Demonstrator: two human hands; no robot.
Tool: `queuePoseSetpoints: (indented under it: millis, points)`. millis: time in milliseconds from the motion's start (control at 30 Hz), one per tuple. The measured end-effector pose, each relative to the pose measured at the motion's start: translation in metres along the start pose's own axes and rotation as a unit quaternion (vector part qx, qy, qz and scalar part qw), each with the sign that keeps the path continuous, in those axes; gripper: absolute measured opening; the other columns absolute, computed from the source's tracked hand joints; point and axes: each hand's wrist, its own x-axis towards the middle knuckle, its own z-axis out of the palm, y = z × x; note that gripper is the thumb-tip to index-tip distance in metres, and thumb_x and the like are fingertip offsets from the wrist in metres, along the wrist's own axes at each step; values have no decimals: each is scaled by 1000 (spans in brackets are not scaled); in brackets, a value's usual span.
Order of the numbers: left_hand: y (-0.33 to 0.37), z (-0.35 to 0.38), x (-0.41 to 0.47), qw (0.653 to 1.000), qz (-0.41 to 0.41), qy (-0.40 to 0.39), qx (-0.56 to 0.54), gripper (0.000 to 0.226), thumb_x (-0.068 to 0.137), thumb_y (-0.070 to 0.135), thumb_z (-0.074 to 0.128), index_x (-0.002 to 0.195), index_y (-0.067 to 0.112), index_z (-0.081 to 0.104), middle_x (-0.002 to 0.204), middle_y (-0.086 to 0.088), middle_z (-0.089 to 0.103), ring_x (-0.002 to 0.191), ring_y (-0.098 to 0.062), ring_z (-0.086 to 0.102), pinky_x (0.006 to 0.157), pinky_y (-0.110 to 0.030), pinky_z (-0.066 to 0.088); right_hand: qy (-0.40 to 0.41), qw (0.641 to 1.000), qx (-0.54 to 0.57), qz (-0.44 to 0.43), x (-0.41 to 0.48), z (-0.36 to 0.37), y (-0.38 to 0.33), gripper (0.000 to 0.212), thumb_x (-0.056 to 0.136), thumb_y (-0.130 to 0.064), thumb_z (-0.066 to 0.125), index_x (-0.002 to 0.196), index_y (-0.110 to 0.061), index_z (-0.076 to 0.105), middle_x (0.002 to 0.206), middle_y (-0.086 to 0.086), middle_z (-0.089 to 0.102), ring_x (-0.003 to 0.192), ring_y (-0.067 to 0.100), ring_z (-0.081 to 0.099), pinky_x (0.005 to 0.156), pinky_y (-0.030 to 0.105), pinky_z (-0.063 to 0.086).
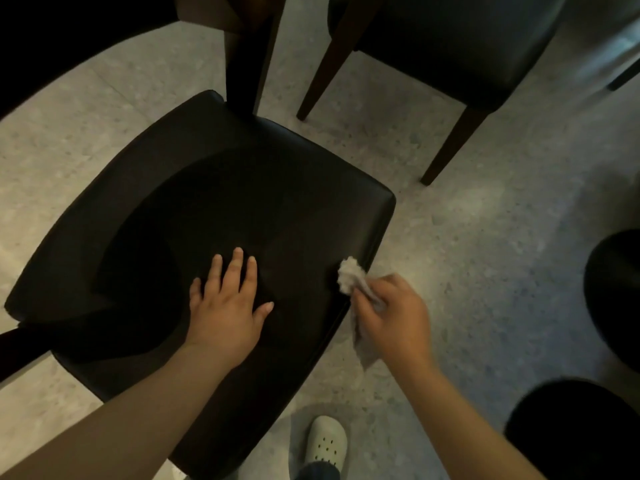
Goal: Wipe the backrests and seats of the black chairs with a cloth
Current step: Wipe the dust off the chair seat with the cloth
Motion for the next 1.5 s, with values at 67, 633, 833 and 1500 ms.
queuePoseSetpoints:
  millis: [67, 633, 833, 1500]
  points:
    - [-1, 0, 0, 1000, 1, -3, 6, 75, 98, 55, 31, 154, 24, -8, 162, -2, -18, 149, -28, -15, 121, -54, 8, 56, 998, 2, 24, 17, -9, 3, 17, 92, -31, 59, 100, -22, 71, 88, -4, 55, 73, 10, 53, 61, 16, 36]
    - [-3, 5, 2, 999, 9, 8, 32, 76, 98, 57, 29, 155, 22, -8, 162, -5, -15, 149, -31, -12, 120, -55, 12, -18, 999, -28, 10, -29, -4, 6, 29, 93, -35, 49, 114, -27, 68, 89, -6, 52, 73, 12, 54, 63, 32, 49]
    - [-4, 6, 1, 999, 14, 21, 29, 75, 99, 56, 30, 155, 22, -7, 162, -5, -14, 149, -31, -12, 120, -55, 10, 40, 989, -6, 143, 84, -1, 13, 40, 101, -31, 42, 141, -32, 47, 118, 5, 51, 100, 19, 52, 83, 32, 41]
    - [-6, 9, 0, 999, 20, 36, 33, 76, 99, 56, 30, 155, 21, -7, 162, -6, -13, 149, -32, -10, 119, -56, 12, 12, 997, -35, 67, -40, 48, -21, 47, 100, -37, 43, 147, -35, 34, 119, -5, 41, 82, 6, 53, 72, 26, 54]
